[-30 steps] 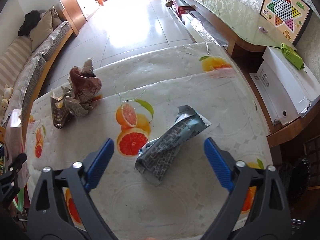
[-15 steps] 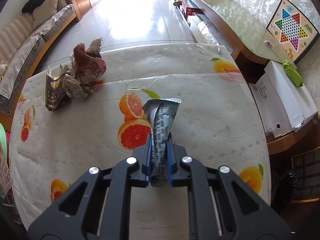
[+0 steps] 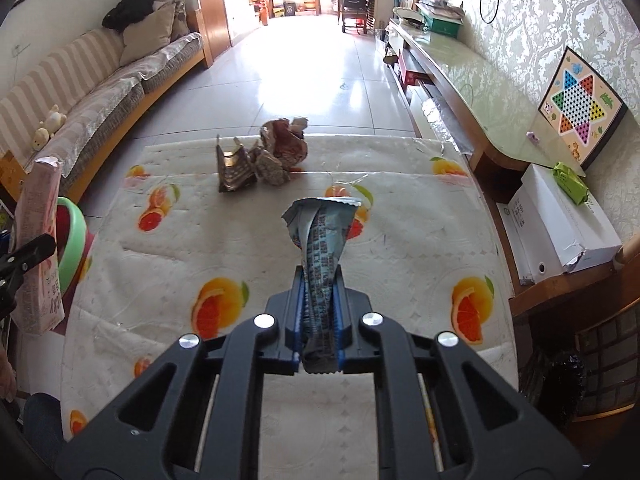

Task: Collect trash
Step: 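Carry the paper box to the red bin and open the left tool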

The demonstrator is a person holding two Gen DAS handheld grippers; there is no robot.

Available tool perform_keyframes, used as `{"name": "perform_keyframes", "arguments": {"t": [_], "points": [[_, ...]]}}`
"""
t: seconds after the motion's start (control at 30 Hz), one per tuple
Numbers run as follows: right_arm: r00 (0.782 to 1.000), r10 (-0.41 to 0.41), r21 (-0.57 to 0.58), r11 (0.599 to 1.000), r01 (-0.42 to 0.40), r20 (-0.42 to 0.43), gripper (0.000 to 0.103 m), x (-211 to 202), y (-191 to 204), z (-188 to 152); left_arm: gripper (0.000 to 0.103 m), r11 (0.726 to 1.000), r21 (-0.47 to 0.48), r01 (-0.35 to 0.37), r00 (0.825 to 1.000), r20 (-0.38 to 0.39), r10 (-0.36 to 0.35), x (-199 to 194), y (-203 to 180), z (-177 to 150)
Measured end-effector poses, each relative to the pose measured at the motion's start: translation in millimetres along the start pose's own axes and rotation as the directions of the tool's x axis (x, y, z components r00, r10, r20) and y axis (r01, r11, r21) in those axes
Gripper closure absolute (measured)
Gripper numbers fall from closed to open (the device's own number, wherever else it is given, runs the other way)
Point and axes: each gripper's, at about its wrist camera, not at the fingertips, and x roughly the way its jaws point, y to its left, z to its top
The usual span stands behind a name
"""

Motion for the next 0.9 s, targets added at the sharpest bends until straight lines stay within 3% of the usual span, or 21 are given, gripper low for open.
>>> {"name": "perform_keyframes", "arguments": {"t": [0.37, 0.67, 0.7, 0.73, 0.8, 0.9], "points": [[0.993, 0.116, -0.125, 0.985, -0.116, -0.007, 0.091, -16.2, 90.1, -11.5, 0.058, 0.975, -0.155, -0.162, 0.986, -0.052, 0.156, -4.9, 130.7, -26.4], [0.985, 0.173, -0.248, 0.953, -0.174, -0.025, 0.091, -19.9, 178.9, -16.1, 0.056, 0.964, -0.229, -0.132, 0.989, -0.098, 0.112, 17.8, 175.3, -38.3], [0.984, 0.178, -0.255, 0.950, -0.179, -0.026, 0.091, -20.0, 185.6, -14.9, 0.045, 0.964, -0.232, -0.130, 0.989, -0.105, 0.108, 19.2, 176.2, -42.0], [0.983, 0.184, -0.263, 0.947, -0.184, -0.026, 0.091, -20.2, 193.0, -13.9, 0.026, 0.962, -0.238, -0.132, 0.989, -0.101, 0.110, 19.0, 177.4, -44.7], [0.980, 0.196, -0.277, 0.941, -0.196, -0.027, 0.091, -21.0, 206.5, -11.8, 0.018, 0.957, -0.260, -0.131, 0.991, -0.068, 0.117, 13.3, 180.8, -49.3], [0.978, 0.209, -0.298, 0.932, -0.207, -0.026, 0.091, -21.9, 224.1, -8.2, 0.018, 0.946, -0.301, -0.119, 0.993, -0.047, 0.110, 4.4, 185.2, -56.4]]}}
